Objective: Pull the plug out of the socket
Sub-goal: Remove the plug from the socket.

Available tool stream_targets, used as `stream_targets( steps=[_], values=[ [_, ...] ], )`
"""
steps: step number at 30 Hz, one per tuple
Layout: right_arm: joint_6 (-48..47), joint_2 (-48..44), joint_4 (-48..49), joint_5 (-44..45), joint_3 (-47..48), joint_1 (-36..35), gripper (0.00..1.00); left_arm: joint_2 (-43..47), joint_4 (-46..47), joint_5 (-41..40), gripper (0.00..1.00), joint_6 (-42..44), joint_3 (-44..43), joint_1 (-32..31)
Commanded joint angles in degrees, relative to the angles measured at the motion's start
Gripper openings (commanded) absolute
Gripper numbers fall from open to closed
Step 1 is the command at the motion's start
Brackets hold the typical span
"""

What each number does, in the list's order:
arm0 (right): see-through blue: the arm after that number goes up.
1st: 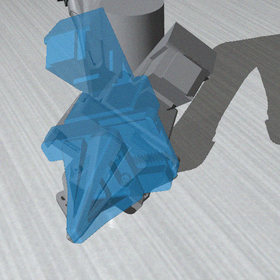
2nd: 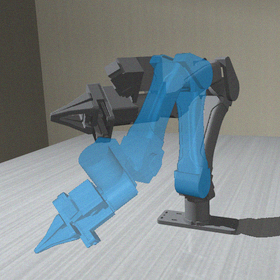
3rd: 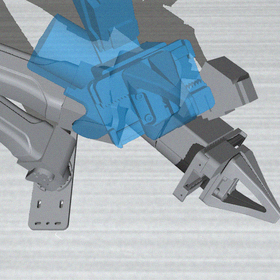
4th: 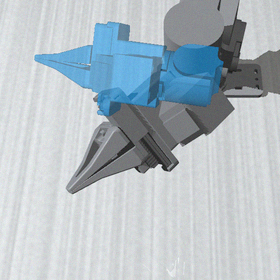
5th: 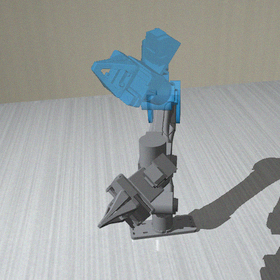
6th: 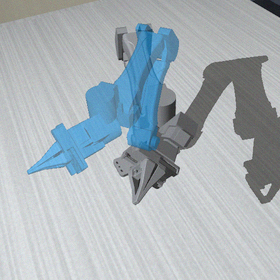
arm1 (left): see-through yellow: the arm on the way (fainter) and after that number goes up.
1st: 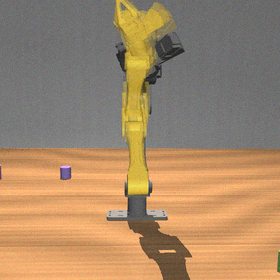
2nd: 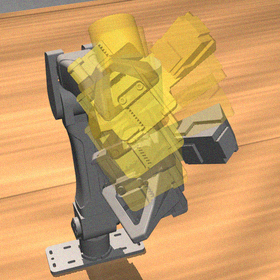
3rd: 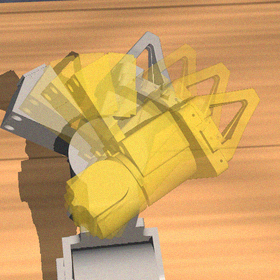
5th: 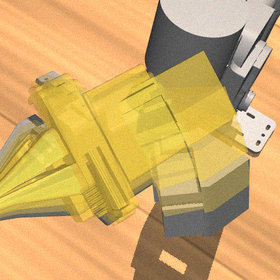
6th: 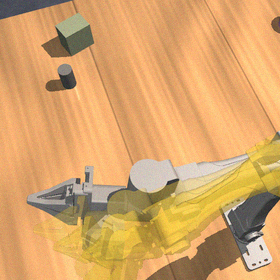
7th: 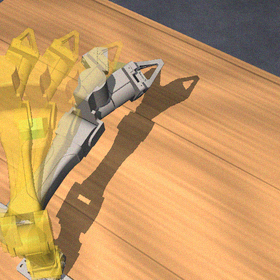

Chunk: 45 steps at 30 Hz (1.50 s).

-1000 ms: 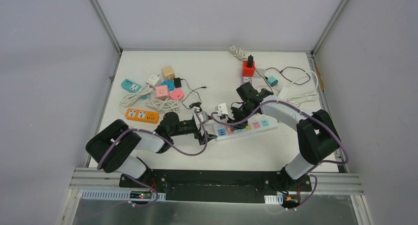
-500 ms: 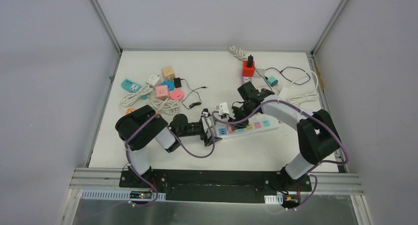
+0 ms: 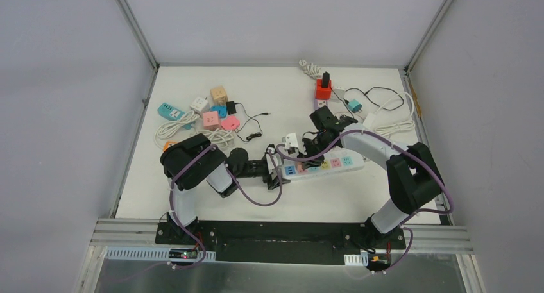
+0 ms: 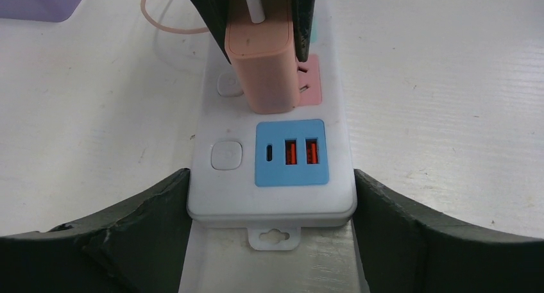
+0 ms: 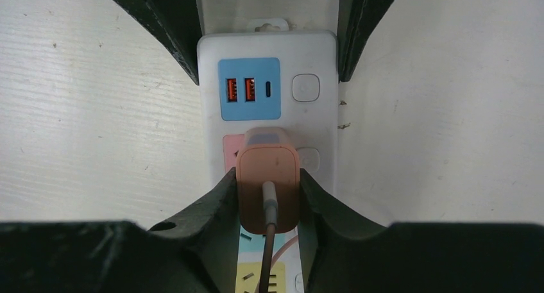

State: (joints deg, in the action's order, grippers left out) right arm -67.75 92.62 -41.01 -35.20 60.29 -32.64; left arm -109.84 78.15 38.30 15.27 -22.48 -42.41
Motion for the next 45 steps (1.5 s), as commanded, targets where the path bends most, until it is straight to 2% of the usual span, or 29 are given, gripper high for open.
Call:
stream_targets(
  steps=[1, 3, 4, 5, 13, 19, 27, 30, 34, 40, 45],
  values=[
    [-1.03, -1.4, -2.31, -3.91, 0.44, -1.07, 0.0, -0.54, 2.17, 1.67, 0.71, 2.11, -1.47, -0.08],
    [-0.72, -1.79, -2.46, -4.78, 0.37, -1.95, 0.0, -0.3, 0.47, 2.06, 0.53, 2.42, -2.04, -0.08],
    [-0.46, -1.9, -2.11, -4.93, 0.23, -2.51, 0.0, -0.09, -0.33, 1.79, 0.38, 2.35, -2.26, -0.1],
    [-0.03, -1.99, -1.61, -5.04, -0.03, -2.96, 0.0, 0.08, -0.78, 1.68, 0.28, 2.32, -2.38, -0.12],
    [6.44, -0.82, 1.27, -4.5, 1.2, -3.87, 0.0, 0.28, -2.09, 3.44, 0.01, 2.53, -2.93, -0.13],
    [7.77, 0.4, 1.47, -4.42, 1.81, -5.35, 0.0, 0.7, -3.31, 4.2, 0.0, 3.01, -3.14, -0.13],
    [-6.42, 1.27, -11.64, -4.52, 2.6, 1.12, 0.0, 0.71, -3.35, 4.41, 0.0, 3.41, -3.01, -0.03],
    [-7.33, 0.45, -12.52, -4.07, 2.03, 2.06, 0.0, 0.64, -3.35, 4.54, 0.0, 3.45, -3.01, -0.04],
    [-0.94, -0.37, -7.6, -4.94, 1.57, 0.69, 0.0, 0.63, -3.6, 4.83, 0.0, 3.45, -3.17, -0.04],
    [11.61, 0.97, 0.6, -3.14, 3.49, -6.05, 0.0, 0.69, -4.23, 5.15, 0.0, 3.69, -3.36, -0.04],
    [10.95, 2.03, -0.62, -1.95, 4.23, -6.45, 0.0, 0.77, -4.64, 5.61, 0.0, 3.98, -3.49, -0.04]
  ],
)
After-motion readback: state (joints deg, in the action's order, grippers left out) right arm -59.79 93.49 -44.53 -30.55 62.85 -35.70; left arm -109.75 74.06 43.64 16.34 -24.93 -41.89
